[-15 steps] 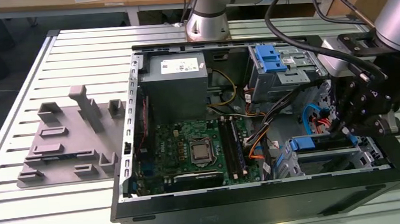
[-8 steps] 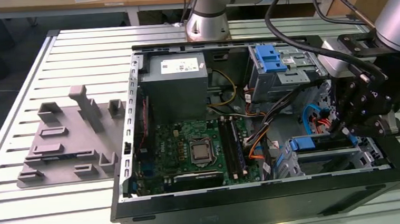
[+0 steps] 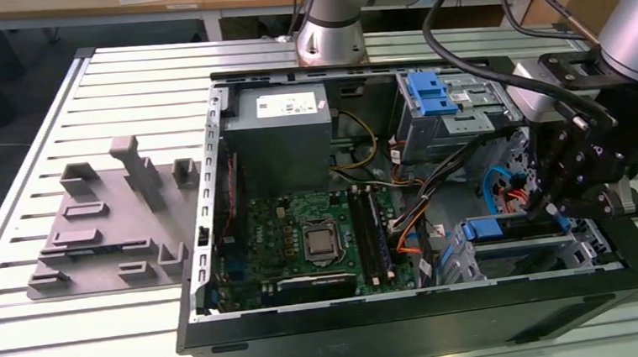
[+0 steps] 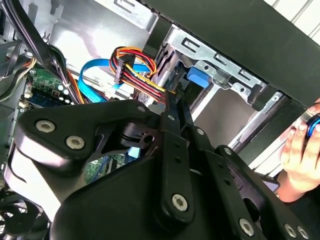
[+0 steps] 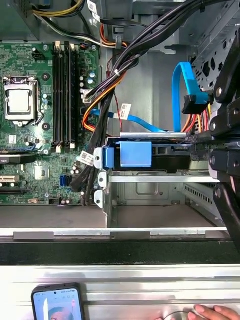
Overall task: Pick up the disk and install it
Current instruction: 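Insert the first disk wire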
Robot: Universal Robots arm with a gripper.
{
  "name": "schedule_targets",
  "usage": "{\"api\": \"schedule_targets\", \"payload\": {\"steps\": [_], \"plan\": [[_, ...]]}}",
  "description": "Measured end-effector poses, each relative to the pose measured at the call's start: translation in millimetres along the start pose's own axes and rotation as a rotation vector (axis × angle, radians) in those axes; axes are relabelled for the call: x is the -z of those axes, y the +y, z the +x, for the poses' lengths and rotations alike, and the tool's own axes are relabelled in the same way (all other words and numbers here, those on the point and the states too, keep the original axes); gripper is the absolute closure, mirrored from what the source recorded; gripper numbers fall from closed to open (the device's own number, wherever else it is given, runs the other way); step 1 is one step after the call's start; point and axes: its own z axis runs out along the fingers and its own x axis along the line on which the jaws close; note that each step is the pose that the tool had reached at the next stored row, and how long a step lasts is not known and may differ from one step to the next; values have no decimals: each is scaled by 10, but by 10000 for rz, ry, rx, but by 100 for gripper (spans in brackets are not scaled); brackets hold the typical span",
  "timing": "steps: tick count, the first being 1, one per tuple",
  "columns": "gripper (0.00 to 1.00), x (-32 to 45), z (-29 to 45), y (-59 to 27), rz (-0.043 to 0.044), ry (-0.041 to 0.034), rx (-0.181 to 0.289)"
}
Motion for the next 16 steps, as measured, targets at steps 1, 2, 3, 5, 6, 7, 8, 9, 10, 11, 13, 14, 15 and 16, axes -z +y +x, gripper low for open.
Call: {"api": "schedule_targets", "payload": {"steps": [1, 2, 3, 5, 6, 7, 8, 9, 10, 11, 13, 14, 15, 16], "plan": [[84, 6, 0, 0, 0, 2, -13], [84, 6, 0, 0, 0, -1, -21], [84, 6, 0, -1, -1, -4, -22], [84, 8, 0, -1, -1, -22, -24], [84, 9, 0, -1, -2, -40, -26], [84, 8, 0, -1, -3, -69, -29], [84, 7, -1, -1, -3, -93, -31], [84, 6, -1, -1, -4, -99, -35], [84, 5, -1, -1, -4, -99, -39], [84, 3, -1, -2, -4, -99, -46], [84, 0, 1, -3, -5, -99, -69], [84, -1, 2, -3, -5, -99, -79], [84, -2, 2, -3, -6, -100, -88], [84, -2, 2, -4, -6, -99, -98]]}}
